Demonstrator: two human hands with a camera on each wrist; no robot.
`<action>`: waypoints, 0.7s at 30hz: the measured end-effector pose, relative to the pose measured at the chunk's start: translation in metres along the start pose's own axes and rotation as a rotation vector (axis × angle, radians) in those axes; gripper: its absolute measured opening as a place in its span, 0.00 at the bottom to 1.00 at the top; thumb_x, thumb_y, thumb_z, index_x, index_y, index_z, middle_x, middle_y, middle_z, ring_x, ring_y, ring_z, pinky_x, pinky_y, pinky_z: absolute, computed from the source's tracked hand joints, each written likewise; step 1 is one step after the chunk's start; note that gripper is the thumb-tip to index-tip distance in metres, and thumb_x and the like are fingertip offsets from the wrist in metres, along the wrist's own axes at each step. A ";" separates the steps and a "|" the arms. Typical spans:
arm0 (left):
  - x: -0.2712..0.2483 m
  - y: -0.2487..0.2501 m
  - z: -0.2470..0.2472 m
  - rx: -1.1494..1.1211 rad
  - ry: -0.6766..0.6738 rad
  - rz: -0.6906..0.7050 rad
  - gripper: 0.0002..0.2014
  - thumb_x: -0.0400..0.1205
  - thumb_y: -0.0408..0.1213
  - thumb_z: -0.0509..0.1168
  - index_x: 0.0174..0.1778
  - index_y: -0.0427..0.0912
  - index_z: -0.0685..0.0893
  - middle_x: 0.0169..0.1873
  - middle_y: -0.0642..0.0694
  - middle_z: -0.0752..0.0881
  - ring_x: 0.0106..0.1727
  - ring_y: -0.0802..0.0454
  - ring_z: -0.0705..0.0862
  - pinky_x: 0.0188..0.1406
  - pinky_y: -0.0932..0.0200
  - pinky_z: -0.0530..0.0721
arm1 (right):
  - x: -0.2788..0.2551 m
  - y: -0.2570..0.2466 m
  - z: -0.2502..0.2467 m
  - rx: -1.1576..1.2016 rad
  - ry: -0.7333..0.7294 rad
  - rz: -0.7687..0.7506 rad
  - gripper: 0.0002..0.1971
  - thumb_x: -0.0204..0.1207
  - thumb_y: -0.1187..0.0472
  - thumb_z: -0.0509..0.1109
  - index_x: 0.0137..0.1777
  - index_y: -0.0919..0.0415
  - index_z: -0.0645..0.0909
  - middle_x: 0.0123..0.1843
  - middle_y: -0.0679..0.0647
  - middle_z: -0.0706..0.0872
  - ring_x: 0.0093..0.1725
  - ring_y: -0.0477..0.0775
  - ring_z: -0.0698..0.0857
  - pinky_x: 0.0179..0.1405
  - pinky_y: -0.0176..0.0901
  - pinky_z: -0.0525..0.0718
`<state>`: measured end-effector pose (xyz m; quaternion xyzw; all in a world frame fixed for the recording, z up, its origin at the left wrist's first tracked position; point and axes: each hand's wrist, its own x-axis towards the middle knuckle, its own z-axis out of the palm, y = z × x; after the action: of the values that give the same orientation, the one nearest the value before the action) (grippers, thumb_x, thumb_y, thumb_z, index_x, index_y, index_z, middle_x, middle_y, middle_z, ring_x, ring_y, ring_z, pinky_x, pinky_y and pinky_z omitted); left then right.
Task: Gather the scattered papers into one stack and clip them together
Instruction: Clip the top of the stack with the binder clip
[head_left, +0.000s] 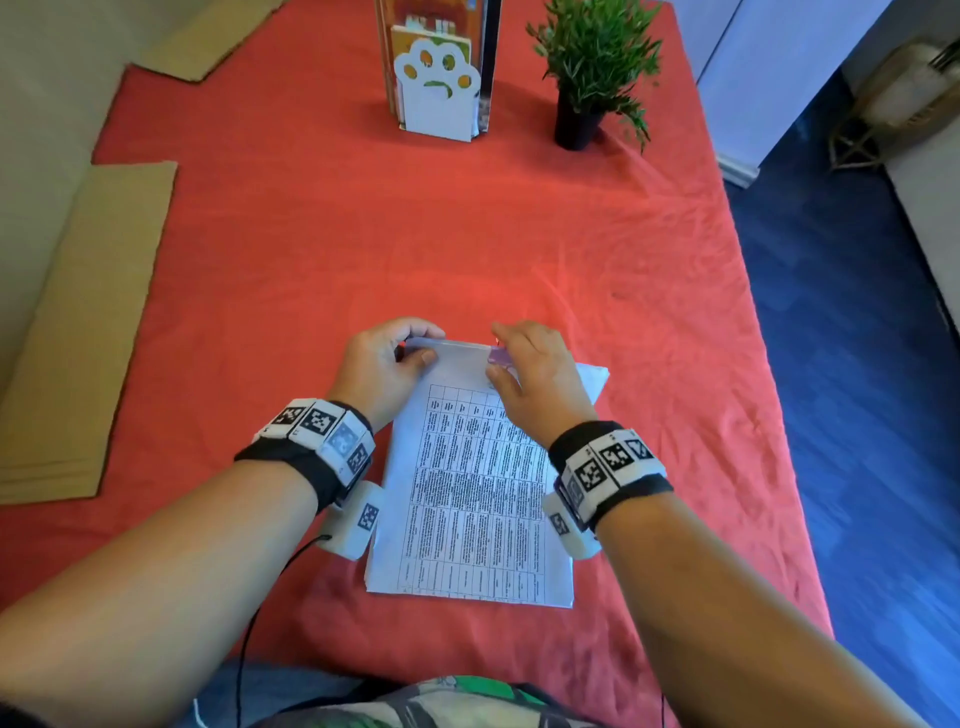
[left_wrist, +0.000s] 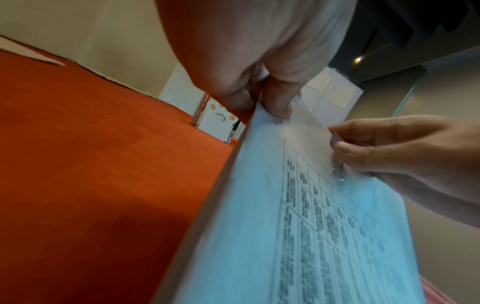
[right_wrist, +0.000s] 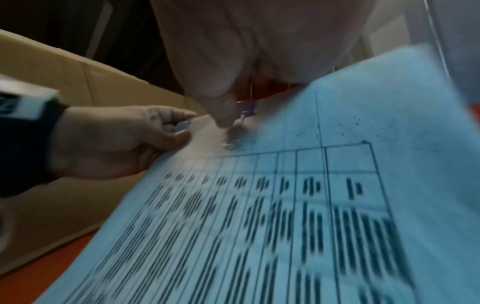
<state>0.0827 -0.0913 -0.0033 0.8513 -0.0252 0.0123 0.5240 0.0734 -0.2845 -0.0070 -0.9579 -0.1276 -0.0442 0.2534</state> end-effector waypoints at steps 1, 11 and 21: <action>-0.002 0.003 0.000 -0.021 0.006 0.019 0.15 0.75 0.24 0.70 0.43 0.52 0.86 0.30 0.65 0.83 0.28 0.72 0.77 0.30 0.79 0.70 | 0.004 -0.002 -0.008 -0.011 -0.088 0.036 0.27 0.79 0.56 0.68 0.77 0.60 0.73 0.69 0.63 0.82 0.72 0.65 0.75 0.74 0.61 0.70; 0.011 0.035 -0.034 -0.129 0.188 -0.009 0.16 0.75 0.25 0.68 0.41 0.56 0.85 0.34 0.59 0.84 0.26 0.71 0.76 0.30 0.78 0.73 | -0.011 -0.004 -0.036 0.295 0.416 0.296 0.42 0.77 0.58 0.68 0.86 0.60 0.47 0.84 0.58 0.58 0.83 0.53 0.57 0.83 0.57 0.52; 0.043 0.061 -0.050 -0.408 0.301 -0.070 0.16 0.81 0.27 0.64 0.61 0.49 0.83 0.35 0.60 0.80 0.30 0.69 0.75 0.38 0.73 0.76 | -0.068 0.015 -0.017 0.995 0.170 0.543 0.12 0.76 0.66 0.65 0.55 0.51 0.82 0.53 0.55 0.89 0.55 0.58 0.85 0.66 0.67 0.79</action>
<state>0.1222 -0.0751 0.0757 0.7170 0.0805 0.1154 0.6828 0.0118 -0.3204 -0.0089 -0.7147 0.1386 0.0113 0.6855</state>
